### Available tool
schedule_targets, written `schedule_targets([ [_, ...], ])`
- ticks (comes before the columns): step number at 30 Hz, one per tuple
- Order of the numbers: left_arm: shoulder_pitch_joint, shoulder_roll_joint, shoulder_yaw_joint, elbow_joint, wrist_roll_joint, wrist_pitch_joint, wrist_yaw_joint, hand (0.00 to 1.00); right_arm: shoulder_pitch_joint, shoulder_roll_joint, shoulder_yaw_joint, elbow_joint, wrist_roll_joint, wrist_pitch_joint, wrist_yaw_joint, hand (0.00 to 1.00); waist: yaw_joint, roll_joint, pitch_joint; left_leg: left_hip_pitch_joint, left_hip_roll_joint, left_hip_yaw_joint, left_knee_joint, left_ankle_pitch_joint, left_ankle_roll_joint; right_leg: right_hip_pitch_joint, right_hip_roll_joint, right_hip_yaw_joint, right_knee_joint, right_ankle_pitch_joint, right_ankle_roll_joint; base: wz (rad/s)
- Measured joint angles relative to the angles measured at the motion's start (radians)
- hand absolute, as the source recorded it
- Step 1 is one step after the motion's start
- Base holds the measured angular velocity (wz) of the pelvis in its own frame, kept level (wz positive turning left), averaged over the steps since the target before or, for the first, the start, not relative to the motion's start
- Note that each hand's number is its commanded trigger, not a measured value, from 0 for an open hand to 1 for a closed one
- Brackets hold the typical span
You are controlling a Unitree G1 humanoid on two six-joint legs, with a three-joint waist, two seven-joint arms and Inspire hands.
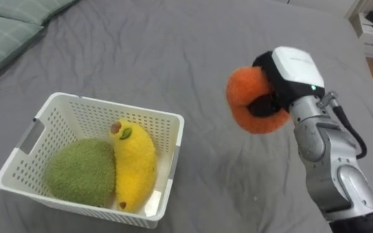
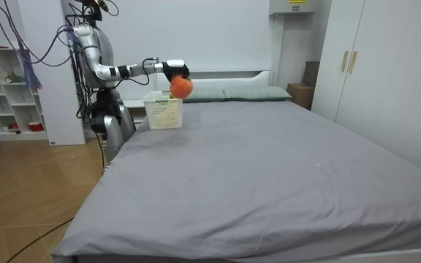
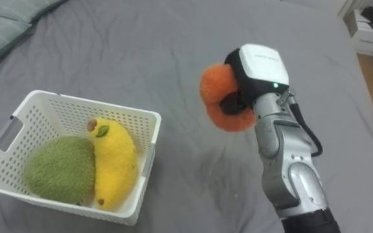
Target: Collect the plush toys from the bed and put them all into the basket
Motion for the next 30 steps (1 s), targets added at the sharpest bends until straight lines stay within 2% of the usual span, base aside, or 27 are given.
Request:
schedule_targets([
  [2,-0.01,-0.003,0.0,0.005,0.001,0.0,-0.001,0.0,-0.01,0.0,0.006,-0.026,0.024,0.021,0.004,1.0,0.02,0.0,-0.0056,0.001,0.001,0.006,-0.001,0.0,0.0,-0.006,0.0,0.011,0.001,0.0,0.0,-0.08],
  [4,-0.011,-0.007,0.001,0.004,0.005,0.0,-0.001,0.0,-0.012,0.003,0.02,-0.059,0.035,0.034,0.015,1.0,0.03,0.0,-0.0072,0.003,0.001,0.01,-0.001,0.0,0.0,-0.007,-0.002,0.015,0.001,0.0,0.0,-0.08],
  [9,-0.021,-0.007,0.002,0.02,0.003,0.002,-0.001,0.0,-0.089,0.034,0.055,-0.071,0.058,0.073,0.059,1.0,0.042,0.0,-0.0075,-0.001,0.0,0.0,0.0,0.0,0.0,-0.006,-0.001,0.009,0.006,0.0,0.0,0.03],
  [11,-0.026,-0.008,0.001,0.022,0.004,0.009,0.0,0.0,-0.129,0.045,0.082,-0.072,0.094,0.097,0.088,1.0,0.063,-0.002,-0.0085,0.003,0.0,0.0,0.0,0.0,0.0,-0.005,-0.002,0.008,0.005,0.0,0.0,0.0],
  [13,-0.028,-0.008,0.001,0.023,0.005,0.01,0.0,0.0,-0.153,0.055,0.104,-0.072,0.106,0.1,0.118,1.0,0.08,-0.004,-0.0089,0.004,0.0,-0.002,0.0,0.0,0.0,-0.004,-0.002,0.008,0.005,0.0,0.0,0.02],
  [18,-0.038,-0.01,0.007,0.022,0.014,0.011,-0.001,0.0,-0.185,0.085,0.154,-0.072,0.124,0.116,0.169,1.0,0.118,-0.02,-0.0041,-0.001,-0.004,-0.031,0.001,0.002,-0.001,0.01,-0.004,-0.018,-0.003,0.0,0.0,0.15],
  [19,-0.043,-0.012,0.019,0.022,0.014,0.011,-0.003,0.0,-0.185,0.09,0.163,-0.072,0.124,0.117,0.18,1.0,0.139,-0.026,-0.0007,-0.004,-0.004,-0.034,0.001,0.003,0.0,0.01,-0.004,-0.021,-0.004,0.0,0.0,0.11],
  [20,-0.046,-0.012,0.024,0.022,0.017,0.011,-0.003,0.0,-0.185,0.09,0.178,-0.072,0.124,0.118,0.197,1.0,0.156,-0.032,-0.0003,-0.006,-0.006,-0.039,0.0,0.004,0.0,0.009,-0.004,-0.027,-0.004,0.0,0.0,0.11],
  [23,-0.051,-0.014,0.03,0.02,0.034,0.01,0.003,0.0,-0.185,0.102,0.203,-0.07,0.13,0.119,0.234,1.0,0.174,-0.045,-0.0004,-0.015,-0.011,-0.062,0.003,0.01,0.002,0.011,-0.006,-0.046,-0.004,0.001,0.002,0.2],
  [24,-0.051,-0.014,0.031,0.019,0.036,0.011,0.005,0.0,-0.185,0.108,0.205,-0.068,0.134,0.122,0.238,0.93,0.183,-0.046,0.0007,-0.015,-0.011,-0.064,0.005,0.01,0.002,0.011,-0.006,-0.047,-0.005,0.001,0.002,0.18],
  [25,-0.052,-0.018,0.032,0.015,0.044,0.011,0.01,0.0,-0.185,0.115,0.215,-0.063,0.138,0.13,0.246,0.7,0.192,-0.048,0.0013,-0.016,-0.012,-0.07,0.009,0.01,0.002,0.012,-0.006,-0.046,-0.005,0.002,0.003,0.14],
  [26,-0.052,-0.022,0.037,0.01,0.046,0.011,0.014,0.0,-0.185,0.116,0.226,-0.056,0.141,0.134,0.254,0.53,0.199,-0.048,0.0014,-0.017,-0.013,-0.079,0.013,0.01,0.002,0.015,-0.005,-0.045,-0.005,0.003,0.004,0.17],
  [27,-0.051,-0.024,0.039,0.009,0.047,0.011,0.016,0.0,-0.185,0.118,0.232,-0.054,0.141,0.138,0.258,0.0,0.202,-0.048,0.0021,-0.018,-0.014,-0.084,0.015,0.01,0.002,0.018,-0.005,-0.041,-0.005,0.003,0.004,0.22],
  [28,-0.052,-0.025,0.04,0.008,0.047,0.011,0.021,0.0,-0.185,0.131,0.235,-0.046,0.141,0.139,0.267,0.0,0.208,-0.049,0.0063,-0.018,-0.014,-0.093,0.015,0.01,0.002,0.025,-0.005,-0.038,-0.006,0.003,0.004,0.23],
  [30,-0.052,-0.026,0.04,0.007,0.049,0.012,0.023,0.0,-0.185,0.136,0.237,-0.043,0.14,0.139,0.281,0.0,0.213,-0.051,0.0085,-0.025,-0.016,-0.112,0.016,0.011,0.001,0.029,-0.005,-0.038,-0.006,0.003,0.004,0.28],
])
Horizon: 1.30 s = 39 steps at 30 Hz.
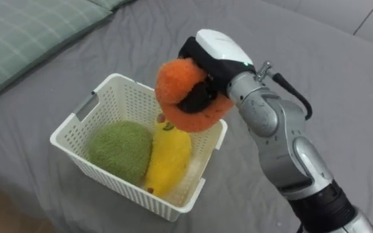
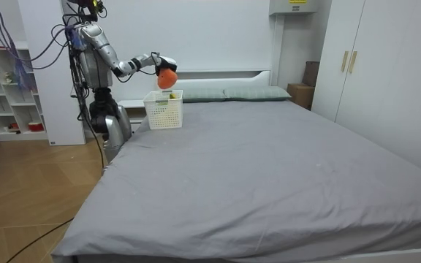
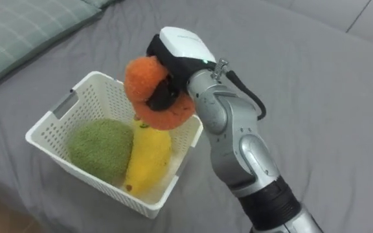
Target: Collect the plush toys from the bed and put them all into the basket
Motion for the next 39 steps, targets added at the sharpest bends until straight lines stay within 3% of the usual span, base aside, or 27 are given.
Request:
schedule_targets([
  [6,0.005,-0.002,0.002,-0.006,0.004,0.009,-0.001,0.0,0.0,0.001,0.0,0.026,0.002,0.018,0.033,0.0,0.004,-0.001,0.0016,-0.013,-0.019,-0.068,0.001,0.024,0.001,0.014,-0.007,0.002,0.0,-0.001,0.002,0.34],
  [11,0.004,-0.002,0.002,-0.007,0.006,0.021,-0.001,0.0,0.015,0.009,0.0,0.041,0.002,0.018,0.039,0.0,0.004,0.004,0.0052,-0.024,-0.033,-0.095,0.012,0.034,0.004,0.017,-0.013,0.021,0.002,-0.005,0.007,0.19],
  [19,0.014,0.002,0.002,-0.007,0.032,0.029,0.001,0.0,0.05,0.006,-0.001,0.042,0.011,0.018,0.035,0.0,0.004,0.013,0.0055,-0.024,-0.039,-0.106,0.02,0.036,0.007,0.021,-0.017,0.019,0.003,-0.005,0.008,0.04],
  [28,0.015,-0.001,0.002,-0.007,0.055,0.04,0.0,0.0,0.051,-0.015,-0.004,0.051,0.035,0.017,0.027,0.0,0.0,0.03,-0.0015,-0.022,-0.044,-0.109,0.02,0.038,0.01,0.025,-0.021,0.014,0.003,-0.007,0.011,0.01],
  [39,0.013,-0.003,0.002,-0.007,0.054,0.04,-0.01,0.0,0.051,-0.029,-0.011,0.051,0.035,0.016,0.028,0.0,-0.002,0.029,-0.0033,-0.01,-0.046,-0.107,0.016,0.039,0.011,0.033,-0.03,0.016,0.005,-0.008,0.013,0.0],
])
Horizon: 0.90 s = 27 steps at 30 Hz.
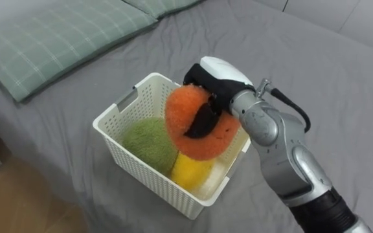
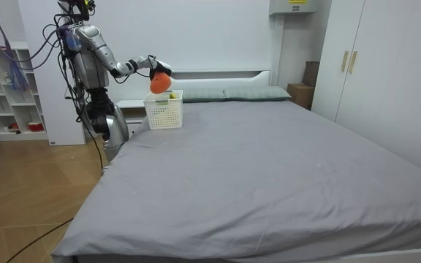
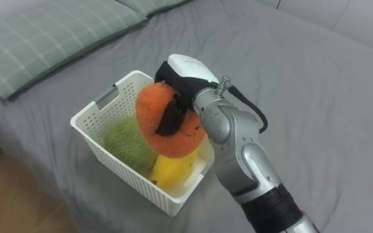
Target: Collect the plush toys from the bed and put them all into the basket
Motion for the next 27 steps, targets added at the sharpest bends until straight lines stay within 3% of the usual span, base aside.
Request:
schedule_targets([
  [2,0.0,0.0,0.0,0.0,0.0,0.0,-0.001,0.0,0.0,0.0,0.0,0.0,0.0,0.0,0.001,0.0,0.0,-0.001,-0.0003,0.001,0.0,0.0,0.0,0.0,0.0,0.001,0.0,0.0,0.0,0.0,0.0,0.0],
  [3,0.0,0.0,0.0,0.0,0.0,0.0,-0.001,0.0,0.0,0.0,0.0,0.0,0.0,0.0,0.001,0.39,0.0,-0.001,-0.0005,0.001,0.0,0.0,0.0,0.0,0.0,0.002,0.001,0.0,0.0,0.0,0.0,0.0],
  [4,0.0,0.0,0.0,0.0,0.0,0.0,-0.001,0.0,0.0,0.0,0.0,0.0,0.0,0.0,0.002,0.99,0.0,-0.001,-0.0006,0.001,0.0,0.0,0.0,0.0,0.0,0.003,0.003,0.0,0.0,0.0,0.0,0.0],
  [5,0.0,0.0,0.0,0.0,0.0,0.0,-0.001,0.0,0.0,0.0,0.0,0.0,0.0,0.0,0.003,1.0,0.0,-0.001,-0.0007,0.002,-0.001,-0.001,0.0,0.0,0.0,0.004,0.004,0.0,-0.001,0.0,0.0,0.0],
  [10,0.0,0.0,0.0,0.0,-0.002,0.0,0.001,0.0,0.0,0.001,0.006,0.009,0.0,0.0,0.003,1.0,0.002,-0.004,-0.0021,0.004,-0.001,-0.001,0.0,0.0,0.0,0.008,0.005,0.001,-0.001,0.0,0.0,0.0],
  [20,-0.001,0.003,-0.007,-0.002,-0.004,-0.001,0.033,0.0,0.003,0.003,0.016,0.196,0.0,0.0,-0.028,1.0,0.004,-0.023,-0.0019,0.004,-0.001,-0.001,0.002,0.0,0.001,0.008,0.003,-0.001,0.001,0.0,0.0,0.0],
  [22,0.0,0.003,-0.018,-0.008,-0.003,-0.001,0.037,0.0,0.003,0.002,0.016,0.214,0.0,-0.003,-0.039,0.58,0.003,-0.024,-0.0014,0.002,-0.001,-0.001,0.001,0.0,0.001,0.006,0.003,-0.002,0.001,0.0,0.0,0.0],
  [23,0.0,0.003,-0.022,-0.015,-0.002,-0.001,0.038,0.0,0.004,0.001,0.016,0.218,0.0,-0.003,-0.041,0.44,0.003,-0.023,-0.0008,0.002,-0.001,-0.001,0.001,0.0,0.001,0.005,0.002,-0.002,0.0,0.0,0.0,0.0],
  [24,0.0,0.003,-0.022,-0.018,-0.002,-0.001,0.038,0.0,0.004,0.0,0.015,0.218,0.0,-0.004,-0.044,0.0,0.003,-0.022,-0.0005,0.001,-0.001,-0.001,0.0,0.0,0.001,0.004,0.002,-0.002,0.0,0.0,0.0,0.0],
  [27,-0.001,0.003,-0.023,-0.03,-0.002,-0.002,0.037,0.0,0.004,0.001,0.015,0.218,0.0,-0.009,-0.056,0.0,0.002,-0.022,0.0,-0.002,-0.001,-0.001,-0.001,0.0,0.001,-0.001,0.001,-0.003,0.0,0.0,0.001,0.0],
])
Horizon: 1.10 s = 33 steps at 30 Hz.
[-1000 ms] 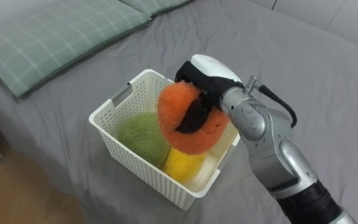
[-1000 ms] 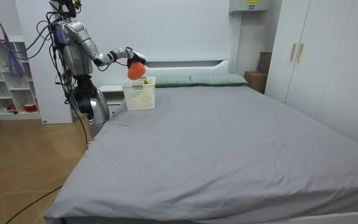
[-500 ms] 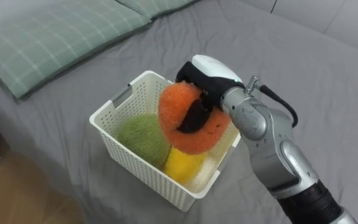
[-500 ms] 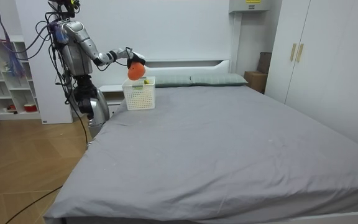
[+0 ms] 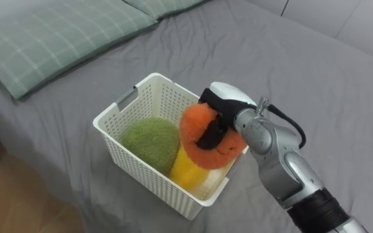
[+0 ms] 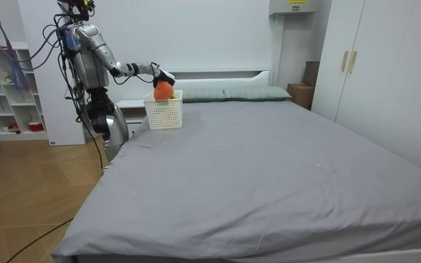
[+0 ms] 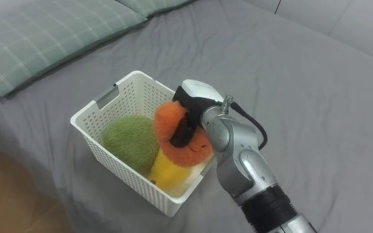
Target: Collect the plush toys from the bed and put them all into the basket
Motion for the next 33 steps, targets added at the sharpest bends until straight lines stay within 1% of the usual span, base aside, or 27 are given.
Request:
schedule_targets([
  [4,0.0,0.0,-0.001,-0.001,0.0,0.0,-0.001,0.0,0.0,0.0,0.0,0.0,0.0,-0.003,-0.002,0.0,-0.001,0.0,-0.0002,0.0,0.0,0.0,-0.002,0.0,0.0,-0.001,-0.001,-0.002,-0.001,0.0,0.001,0.0],
  [7,0.0,-0.001,-0.001,-0.002,0.0,0.0,-0.001,0.0,0.004,-0.001,-0.002,-0.001,0.0,-0.02,-0.002,0.0,-0.008,-0.001,-0.0004,0.0,0.0,0.0,-0.002,0.0,0.0,-0.001,-0.001,-0.001,-0.001,0.0,0.001,0.0],
  [14,0.0,-0.002,0.0,-0.009,0.0,0.0,0.0,0.0,0.027,-0.002,-0.005,-0.004,0.0,-0.021,0.002,0.0,-0.025,-0.001,-0.0006,0.001,0.0,0.003,-0.001,0.0,0.0,-0.001,0.001,0.004,0.0,0.0,0.001,0.0],
  [33,-0.001,-0.004,0.001,-0.01,0.0,-0.004,-0.001,0.0,0.027,-0.008,-0.02,-0.004,0.0,-0.039,-0.001,0.0,-0.027,0.001,-0.0018,0.002,0.0,0.006,-0.002,0.0,0.0,-0.001,0.003,0.006,0.0,0.0,0.001,0.0],
])
